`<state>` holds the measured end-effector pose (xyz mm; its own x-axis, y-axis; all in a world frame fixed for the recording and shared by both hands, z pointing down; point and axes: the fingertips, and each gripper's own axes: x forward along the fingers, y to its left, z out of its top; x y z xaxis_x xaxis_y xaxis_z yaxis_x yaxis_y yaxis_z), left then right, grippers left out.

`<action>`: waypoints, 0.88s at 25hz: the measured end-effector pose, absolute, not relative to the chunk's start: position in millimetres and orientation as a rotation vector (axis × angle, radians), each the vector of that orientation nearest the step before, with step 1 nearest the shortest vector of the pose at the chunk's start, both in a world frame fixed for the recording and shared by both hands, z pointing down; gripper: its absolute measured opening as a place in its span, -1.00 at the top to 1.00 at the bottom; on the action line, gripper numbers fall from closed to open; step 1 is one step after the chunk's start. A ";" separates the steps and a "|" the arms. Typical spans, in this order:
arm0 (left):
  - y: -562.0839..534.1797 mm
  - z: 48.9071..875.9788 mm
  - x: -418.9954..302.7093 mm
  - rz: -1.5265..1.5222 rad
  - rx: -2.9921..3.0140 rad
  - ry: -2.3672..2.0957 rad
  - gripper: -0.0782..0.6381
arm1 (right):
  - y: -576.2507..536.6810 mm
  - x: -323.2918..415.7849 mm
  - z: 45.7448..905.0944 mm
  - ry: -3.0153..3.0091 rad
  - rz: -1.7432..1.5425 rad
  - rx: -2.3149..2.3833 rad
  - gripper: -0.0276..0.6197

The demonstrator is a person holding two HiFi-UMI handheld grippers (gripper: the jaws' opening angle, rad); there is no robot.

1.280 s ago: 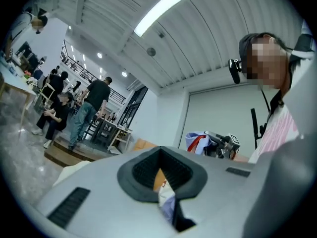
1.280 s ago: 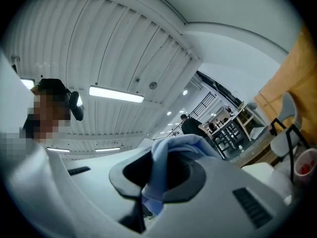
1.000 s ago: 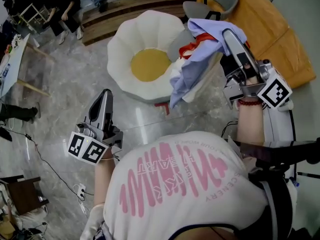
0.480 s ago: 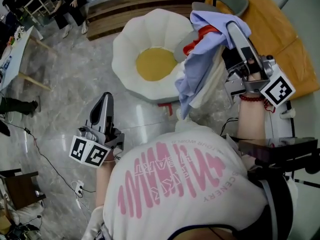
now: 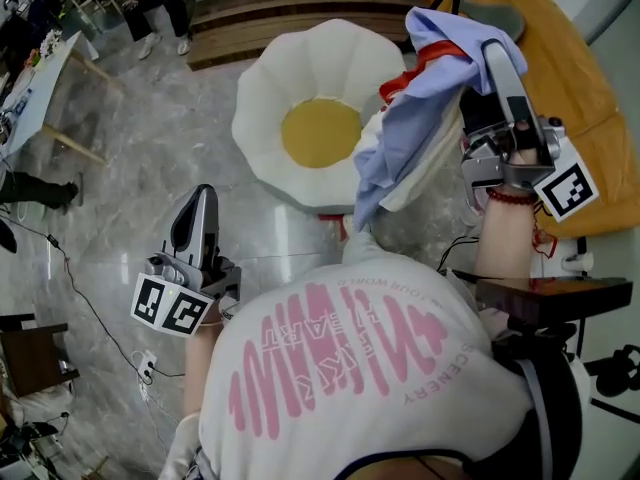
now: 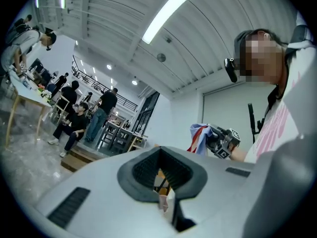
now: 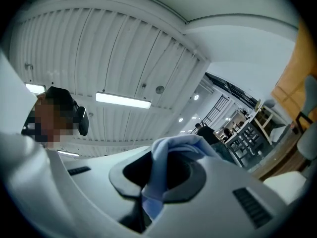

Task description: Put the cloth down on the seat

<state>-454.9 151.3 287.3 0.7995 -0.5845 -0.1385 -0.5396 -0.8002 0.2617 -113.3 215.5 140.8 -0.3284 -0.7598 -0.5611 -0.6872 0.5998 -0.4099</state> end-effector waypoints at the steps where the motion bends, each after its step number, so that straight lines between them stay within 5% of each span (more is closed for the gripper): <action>1: 151.6 288.7 -456.5 -0.317 2.771 -0.884 0.76 | 214.3 -114.6 142.0 2.089 -0.133 -1.135 0.76; 22: -54.2 236.5 -368.2 -0.356 2.645 -1.183 0.76 | -62.0 -3.2 126.9 2.241 -0.411 -1.181 0.76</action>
